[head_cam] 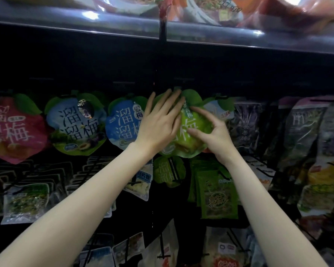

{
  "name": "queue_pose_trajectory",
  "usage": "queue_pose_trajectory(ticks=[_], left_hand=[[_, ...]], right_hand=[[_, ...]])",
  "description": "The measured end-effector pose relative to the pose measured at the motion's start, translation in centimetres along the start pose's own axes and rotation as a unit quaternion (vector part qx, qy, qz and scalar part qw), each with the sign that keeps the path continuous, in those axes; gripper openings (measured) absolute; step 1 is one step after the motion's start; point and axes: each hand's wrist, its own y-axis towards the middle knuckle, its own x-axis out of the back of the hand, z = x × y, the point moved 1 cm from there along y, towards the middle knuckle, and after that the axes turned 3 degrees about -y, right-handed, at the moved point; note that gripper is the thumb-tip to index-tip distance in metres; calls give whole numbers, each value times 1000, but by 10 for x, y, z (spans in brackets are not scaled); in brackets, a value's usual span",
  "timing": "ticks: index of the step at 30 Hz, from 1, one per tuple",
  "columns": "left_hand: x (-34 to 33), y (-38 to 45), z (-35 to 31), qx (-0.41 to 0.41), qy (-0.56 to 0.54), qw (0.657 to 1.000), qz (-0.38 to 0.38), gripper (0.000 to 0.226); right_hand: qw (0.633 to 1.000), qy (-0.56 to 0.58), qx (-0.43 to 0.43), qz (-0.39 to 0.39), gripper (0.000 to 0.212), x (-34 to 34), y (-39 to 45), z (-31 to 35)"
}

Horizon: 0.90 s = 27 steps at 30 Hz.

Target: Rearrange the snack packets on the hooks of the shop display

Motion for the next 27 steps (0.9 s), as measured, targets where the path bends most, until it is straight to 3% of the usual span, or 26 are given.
queue_pose_trajectory(ticks=[4,7,11,16,19,23,27], left_hand=[[-4,-2,2,38,-19,999,6,46],[2,3,2,75,-98,992,-10,47],[5,8,1,36,-83,994,-58,43],[-5,2,-1,-3,-51,999,-4,47],[-7,1,0,-10,-51,998,28,50],[-2,4,-1,29,-118,992,35,51],[11,12,-2,66,-201,977,-31,46]], right_hand=[[999,-50,-2,-3,51,2,-4,-5],[996,-87,30,-8,50,3,-4,0],[996,-70,44,-29,50,6,-2,6],[999,27,-31,30,52,5,3,2],[997,-31,-46,50,56,1,0,-6],[998,-55,-14,42,55,-3,-9,-5],[993,-91,77,-25,51,5,-7,9]])
